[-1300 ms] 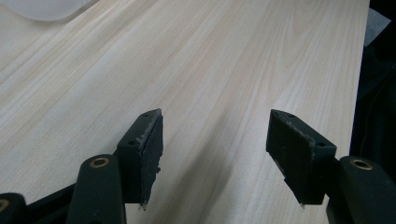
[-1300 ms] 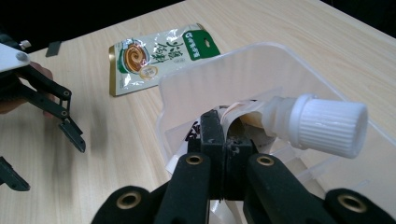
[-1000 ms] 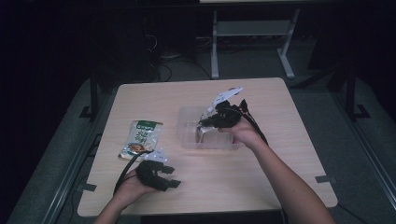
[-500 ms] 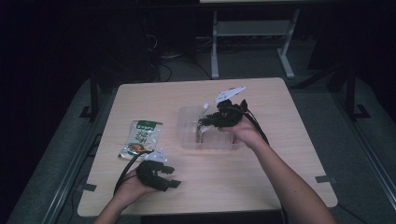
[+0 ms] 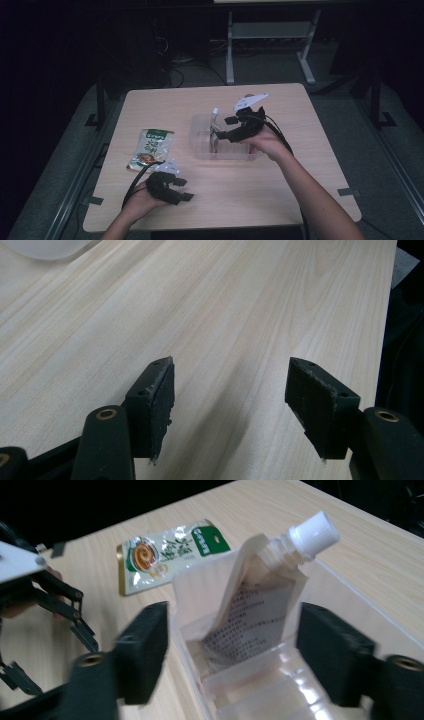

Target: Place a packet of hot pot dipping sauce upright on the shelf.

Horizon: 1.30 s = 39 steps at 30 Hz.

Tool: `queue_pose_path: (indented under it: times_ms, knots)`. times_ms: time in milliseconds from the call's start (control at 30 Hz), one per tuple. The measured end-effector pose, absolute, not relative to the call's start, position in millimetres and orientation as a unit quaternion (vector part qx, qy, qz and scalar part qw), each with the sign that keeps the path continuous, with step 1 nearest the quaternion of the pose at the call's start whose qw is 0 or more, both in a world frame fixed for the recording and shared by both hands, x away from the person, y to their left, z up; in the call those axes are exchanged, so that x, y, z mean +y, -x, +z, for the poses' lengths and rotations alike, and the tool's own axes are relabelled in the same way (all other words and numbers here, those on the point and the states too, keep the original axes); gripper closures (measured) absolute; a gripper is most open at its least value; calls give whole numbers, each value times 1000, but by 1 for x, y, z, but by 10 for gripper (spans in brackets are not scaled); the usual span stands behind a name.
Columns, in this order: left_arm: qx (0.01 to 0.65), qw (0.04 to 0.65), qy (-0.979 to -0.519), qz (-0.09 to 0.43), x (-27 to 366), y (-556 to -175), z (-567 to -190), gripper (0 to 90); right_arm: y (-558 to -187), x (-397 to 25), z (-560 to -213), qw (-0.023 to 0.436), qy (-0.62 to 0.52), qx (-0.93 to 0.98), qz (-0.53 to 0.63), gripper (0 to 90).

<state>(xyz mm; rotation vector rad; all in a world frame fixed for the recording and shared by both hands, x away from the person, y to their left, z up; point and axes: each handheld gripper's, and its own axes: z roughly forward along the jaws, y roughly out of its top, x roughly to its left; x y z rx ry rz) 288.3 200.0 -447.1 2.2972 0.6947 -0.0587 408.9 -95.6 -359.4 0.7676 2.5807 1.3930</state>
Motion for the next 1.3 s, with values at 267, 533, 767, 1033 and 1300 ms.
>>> queue_pose_path:
  times_ms: [267,533,767,1033,1300]
  knots:
    - [265,361,-894,-15,201,-289,-445,352,-394,-106,-363,60,-248,843,473,193]
    - [269,365,-891,-6,202,-288,-443,300,-377,-112,-373,48,-237,842,482,180]
    - [265,367,-892,-1,203,-287,-442,287,-359,-114,-382,37,-225,847,480,176]
    - [269,370,-889,0,204,-287,-442,287,-337,-125,-395,22,-209,849,484,165]
    - [264,367,-892,3,204,-288,-441,288,-321,-144,-408,31,-225,845,484,161]
